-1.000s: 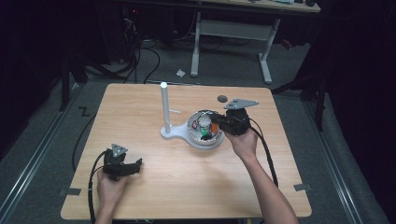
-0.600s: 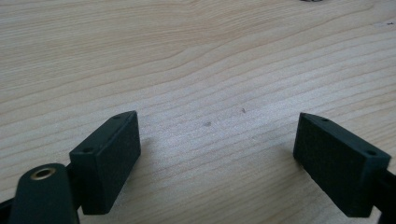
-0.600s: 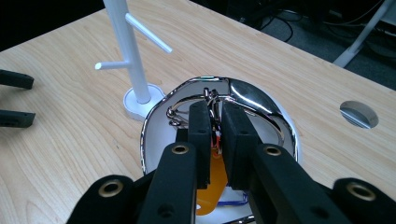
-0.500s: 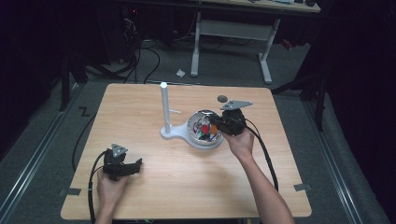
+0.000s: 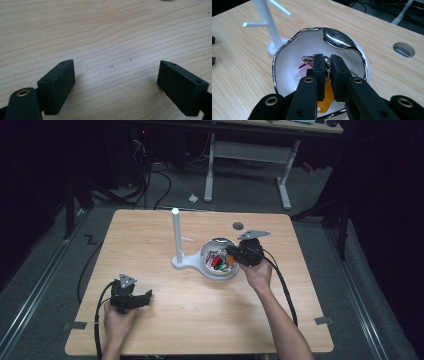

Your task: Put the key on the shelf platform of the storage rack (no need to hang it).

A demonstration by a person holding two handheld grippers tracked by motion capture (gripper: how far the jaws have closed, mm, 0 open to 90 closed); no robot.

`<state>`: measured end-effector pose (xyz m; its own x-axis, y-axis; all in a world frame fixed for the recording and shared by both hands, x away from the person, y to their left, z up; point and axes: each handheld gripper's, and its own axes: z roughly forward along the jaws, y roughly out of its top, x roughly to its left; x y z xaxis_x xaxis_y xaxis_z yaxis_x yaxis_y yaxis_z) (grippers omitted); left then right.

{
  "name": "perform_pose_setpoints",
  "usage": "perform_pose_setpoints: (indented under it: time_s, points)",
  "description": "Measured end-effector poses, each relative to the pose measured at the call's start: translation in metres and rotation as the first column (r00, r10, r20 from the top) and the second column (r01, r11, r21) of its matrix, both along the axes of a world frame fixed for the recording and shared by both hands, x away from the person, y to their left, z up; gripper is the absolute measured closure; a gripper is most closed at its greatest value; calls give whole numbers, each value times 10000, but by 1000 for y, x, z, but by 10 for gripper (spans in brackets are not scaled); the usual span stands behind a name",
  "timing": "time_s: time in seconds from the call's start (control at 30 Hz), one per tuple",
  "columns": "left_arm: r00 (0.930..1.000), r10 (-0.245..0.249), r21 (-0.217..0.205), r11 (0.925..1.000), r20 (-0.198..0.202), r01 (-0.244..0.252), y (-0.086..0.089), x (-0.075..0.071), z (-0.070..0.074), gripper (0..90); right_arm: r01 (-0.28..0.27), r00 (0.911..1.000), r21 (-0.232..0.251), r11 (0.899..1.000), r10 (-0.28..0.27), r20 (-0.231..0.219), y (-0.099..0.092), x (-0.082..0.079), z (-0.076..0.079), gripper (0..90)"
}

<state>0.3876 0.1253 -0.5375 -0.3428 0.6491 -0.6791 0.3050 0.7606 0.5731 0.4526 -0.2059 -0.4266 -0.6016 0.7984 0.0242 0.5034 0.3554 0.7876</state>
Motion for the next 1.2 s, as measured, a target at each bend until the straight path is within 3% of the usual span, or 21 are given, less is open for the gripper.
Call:
perform_pose_setpoints:
  time_s: [0.1, 0.43, 0.6, 0.87, 1.2]
  points:
    - [10000, -12, 10, 10000, 6, 12, 0, 0, 0, 154, -51, 9999, -48, 10000, 51, 92, 1, 0, 0, 840]
    - [10000, 7, -6, 10000, -3, -7, 0, 0, 0, 154, -5, 9996, -350, 9994, -5, -289, 5, 5, -12, 863]
    - [10000, -6, 5, 10000, 4, 6, 0, 0, 0, 154, 125, 9993, -213, 9997, -132, -344, 3, 5, -10, 779]
    - [10000, 3, -6, 10000, -2, -3, 0, 0, 0, 154, 195, 9998, -68, 9998, -196, -64, 0, 0, -2, 611]
    - [10000, -3, 3, 10000, 4, 3, 0, 0, 0, 154, 297, 9996, 58, 9995, -297, 33, -11, -8, 10, 545]
